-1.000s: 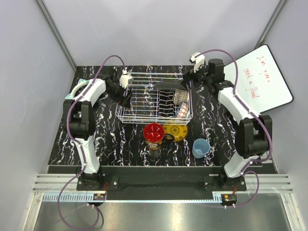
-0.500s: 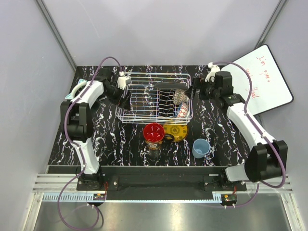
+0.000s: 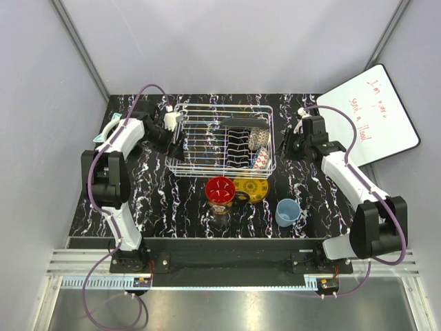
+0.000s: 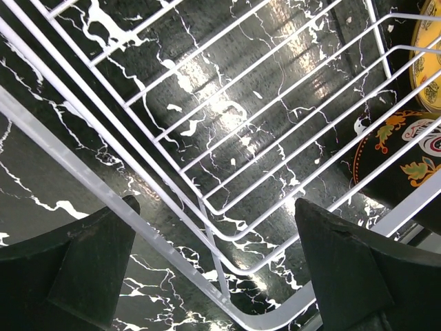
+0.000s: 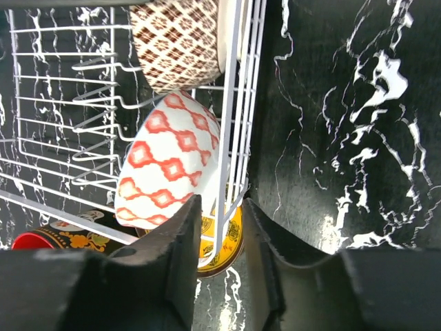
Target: Load the mixed dishes into the dish rack
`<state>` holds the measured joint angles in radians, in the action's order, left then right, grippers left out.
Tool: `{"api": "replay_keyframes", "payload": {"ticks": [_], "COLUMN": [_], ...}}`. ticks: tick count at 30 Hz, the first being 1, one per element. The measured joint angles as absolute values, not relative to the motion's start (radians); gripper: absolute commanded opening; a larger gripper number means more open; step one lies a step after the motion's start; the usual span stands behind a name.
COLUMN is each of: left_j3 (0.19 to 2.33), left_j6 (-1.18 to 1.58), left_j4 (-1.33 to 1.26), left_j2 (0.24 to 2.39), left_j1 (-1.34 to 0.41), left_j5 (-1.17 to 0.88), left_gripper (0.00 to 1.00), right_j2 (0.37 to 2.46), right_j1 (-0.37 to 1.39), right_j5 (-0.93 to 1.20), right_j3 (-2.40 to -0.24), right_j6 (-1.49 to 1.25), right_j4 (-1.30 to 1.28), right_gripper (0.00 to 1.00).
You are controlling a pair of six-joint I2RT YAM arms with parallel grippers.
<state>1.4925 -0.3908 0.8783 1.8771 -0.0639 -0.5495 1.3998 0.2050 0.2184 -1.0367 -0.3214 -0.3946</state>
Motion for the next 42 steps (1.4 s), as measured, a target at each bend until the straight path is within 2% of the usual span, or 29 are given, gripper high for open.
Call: {"api": "replay_keyframes", "payload": {"ticks": [4,13,14,15,19,25,32,42], "left_j3": [1.477,1.430,1.430,1.430,1.462,1.602,1.792,1.995], "left_j6": [-0.382,-0.361,-0.357,-0.352,-0.331,-0.298,-0.258,-0.215], "left_j4": [0.874,0.837,0.833,0.826,0.807,0.795,0.780,0.797], "left_j2": [1.877,1.879,1.881,1.885,1.932,2.039,2.161,2.292], "left_j1": [-0.064,-0.064,-0.064,-0.064,-0.067,-0.074,-0.103,-0.127], "left_j5": [-0.542,-0.509,-0.508,-0.507,-0.508,-0.509,-0.506,-0.508], "left_gripper": [0.99,0.99,0.99,0.99,0.98,0.99,0.99,0.99], "right_j2": [1.421,1.496,1.513,1.523,1.566,1.610,1.687,1.711], "right_j1": [0.205,0.207,0.208,0.211,0.220,0.223,0.224,0.216], "right_j5": [0.220,0.231,0.240,0.245,0.262,0.225,0.178,0.110], "right_j3": [-1.034,-1.034,-1.036,-1.038,-1.070,-1.130,-1.227,-1.257], "right_j6": [-0.327,-0.343,-0.350,-0.350,-0.364,-0.350,-0.313,-0.307], "right_j4": [-0.396,-0.390,-0.386,-0.385,-0.385,-0.411,-0.435,-0.429], "right_gripper": [0.41,0.33,0.30,0.22,0.07,0.00,0.00,0.00]}}
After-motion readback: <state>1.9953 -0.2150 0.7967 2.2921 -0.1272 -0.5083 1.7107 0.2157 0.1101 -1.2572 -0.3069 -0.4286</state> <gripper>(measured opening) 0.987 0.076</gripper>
